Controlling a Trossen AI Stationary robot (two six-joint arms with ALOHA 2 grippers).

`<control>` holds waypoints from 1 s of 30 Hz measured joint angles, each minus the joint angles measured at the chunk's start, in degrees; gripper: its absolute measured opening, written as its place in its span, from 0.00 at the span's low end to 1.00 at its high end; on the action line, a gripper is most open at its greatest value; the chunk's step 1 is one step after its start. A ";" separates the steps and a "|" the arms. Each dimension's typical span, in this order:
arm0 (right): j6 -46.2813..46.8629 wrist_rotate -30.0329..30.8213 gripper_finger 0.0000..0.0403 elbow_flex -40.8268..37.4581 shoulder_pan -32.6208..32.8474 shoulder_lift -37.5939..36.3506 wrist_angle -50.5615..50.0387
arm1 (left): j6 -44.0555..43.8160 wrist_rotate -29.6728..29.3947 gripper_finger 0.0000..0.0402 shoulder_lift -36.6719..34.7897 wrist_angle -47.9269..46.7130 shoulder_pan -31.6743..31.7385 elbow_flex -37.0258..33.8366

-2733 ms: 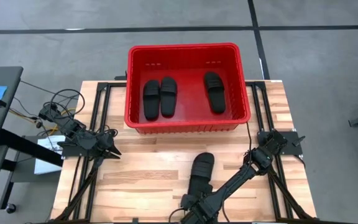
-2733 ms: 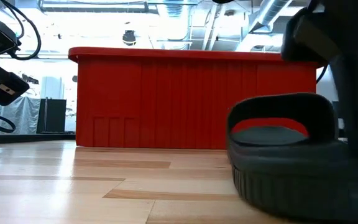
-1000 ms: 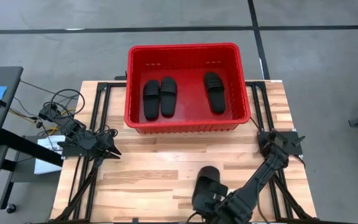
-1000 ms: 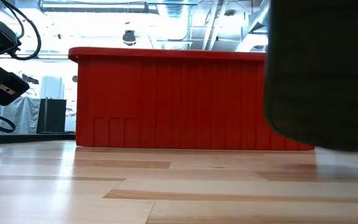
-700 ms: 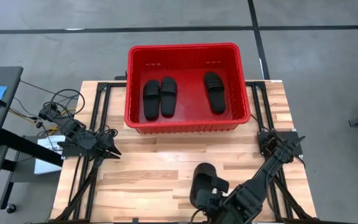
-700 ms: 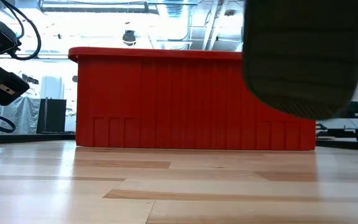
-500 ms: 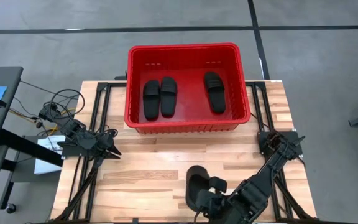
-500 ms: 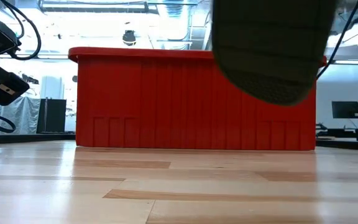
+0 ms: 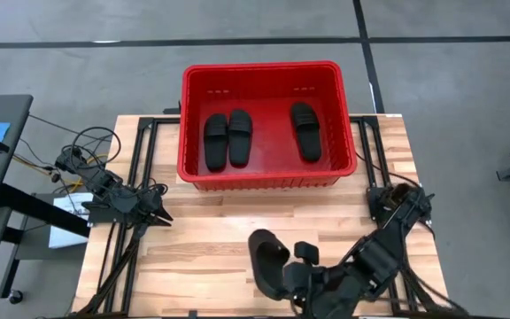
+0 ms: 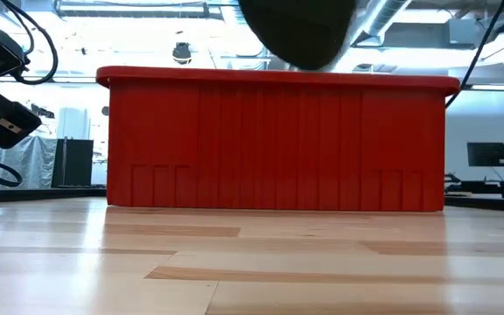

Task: Pick and place slides into bin
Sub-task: Put the black slides into the red box

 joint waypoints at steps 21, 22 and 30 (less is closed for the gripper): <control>-20.35 14.86 0.00 0.02 -4.36 -13.23 3.71 | 0.00 0.02 0.20 -0.02 -0.01 0.00 0.00; -21.27 14.84 0.00 0.02 -5.10 -13.45 3.68 | 0.00 0.00 0.20 0.00 -0.02 -0.02 0.00; -26.28 13.67 0.00 0.02 -12.69 -14.40 -0.73 | 0.00 0.02 0.20 0.00 0.00 0.00 0.00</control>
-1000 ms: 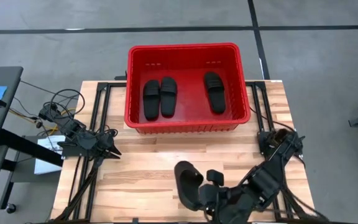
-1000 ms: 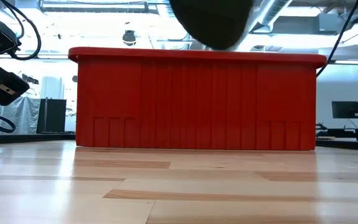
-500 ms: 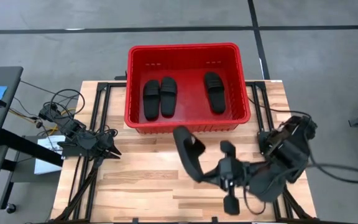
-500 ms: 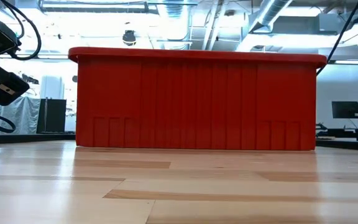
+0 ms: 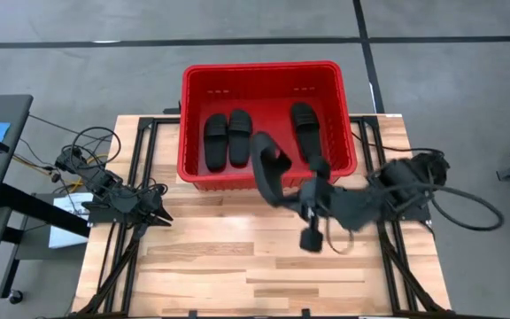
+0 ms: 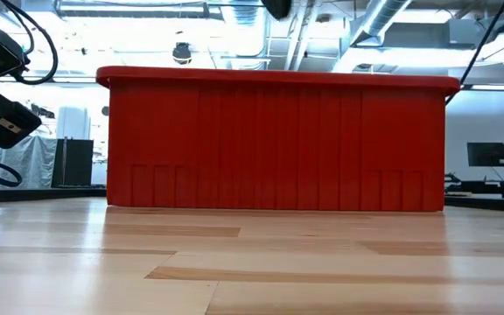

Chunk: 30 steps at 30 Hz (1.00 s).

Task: Pick and place slides into bin
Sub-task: Put the black slides into the red box

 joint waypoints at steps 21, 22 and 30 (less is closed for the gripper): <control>-20.93 -15.59 0.00 -0.04 -29.12 -0.05 -5.57 | 0.00 -0.02 0.20 0.00 0.00 -0.02 0.00; -21.83 -16.13 0.00 -0.04 -30.46 -0.01 -5.59 | 0.00 -0.02 0.20 0.00 0.00 0.00 0.00; -26.52 -21.31 0.00 -1.58 -39.57 0.21 -5.68 | 0.00 -0.02 0.20 0.00 0.00 -0.01 0.00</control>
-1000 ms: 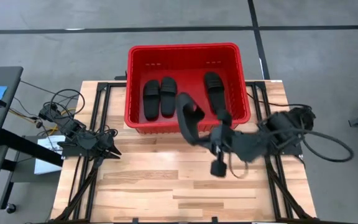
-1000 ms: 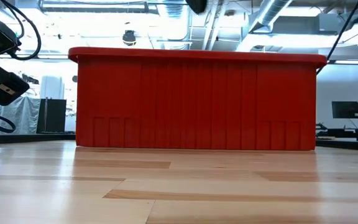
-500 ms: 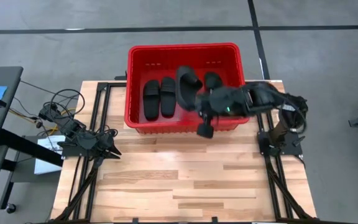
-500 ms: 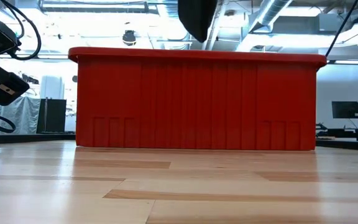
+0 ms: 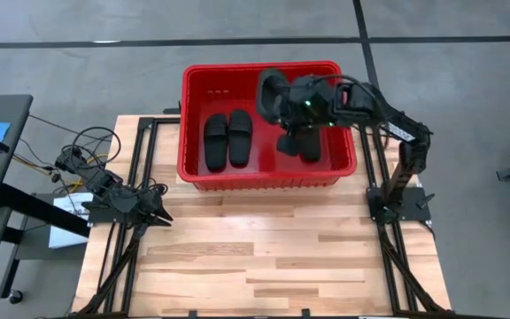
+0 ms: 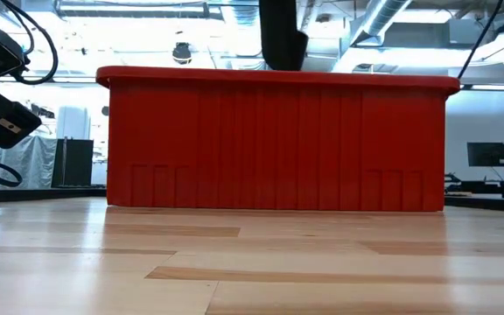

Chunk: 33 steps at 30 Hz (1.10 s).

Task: Pick and place slides into bin
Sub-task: Put the black slides into the red box

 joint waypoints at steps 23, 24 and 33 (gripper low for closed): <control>-12.23 -10.09 0.00 -20.80 -12.17 0.05 7.33 | 0.00 0.00 0.20 0.00 0.00 0.01 0.00; -12.93 -10.66 0.00 -21.73 -12.57 0.05 8.01 | 0.00 0.00 0.20 0.00 0.00 0.01 0.00; -17.62 -13.74 0.00 -27.76 -15.72 0.62 12.39 | -0.01 0.01 0.20 -0.01 0.00 -0.01 0.00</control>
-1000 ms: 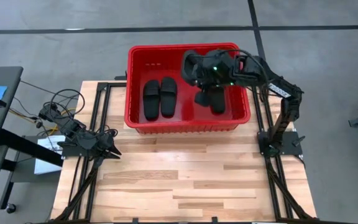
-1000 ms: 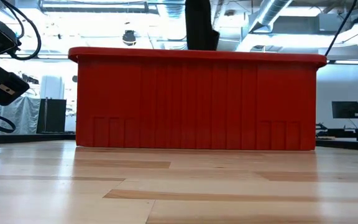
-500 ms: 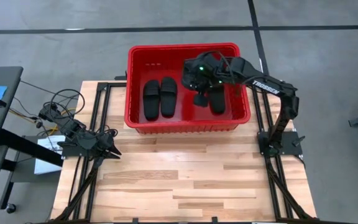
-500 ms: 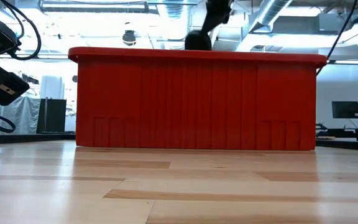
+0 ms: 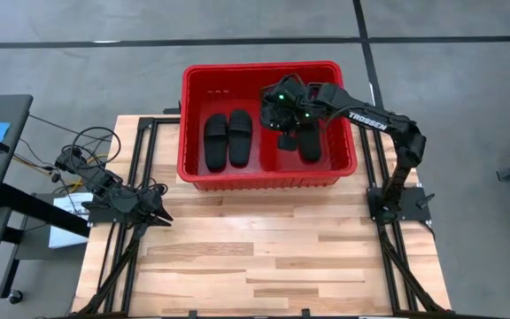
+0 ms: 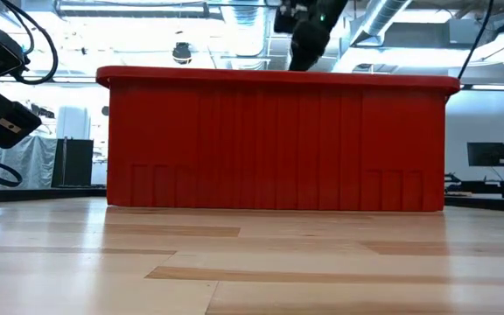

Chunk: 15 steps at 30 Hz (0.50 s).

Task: Pick and place slides into bin
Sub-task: Put the black slides into the red box

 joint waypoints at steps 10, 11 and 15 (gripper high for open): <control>-1.56 -4.10 0.00 -7.14 -2.84 0.35 5.12 | 0.01 -0.01 0.20 0.01 -0.02 0.02 0.00; -1.85 -4.32 0.00 -7.67 -3.00 0.31 5.61 | 0.01 -0.01 0.20 0.01 -0.02 0.02 0.00; -2.41 -4.34 0.00 -10.34 -3.35 0.33 8.66 | 0.01 -0.01 0.20 -0.01 -0.02 0.02 0.00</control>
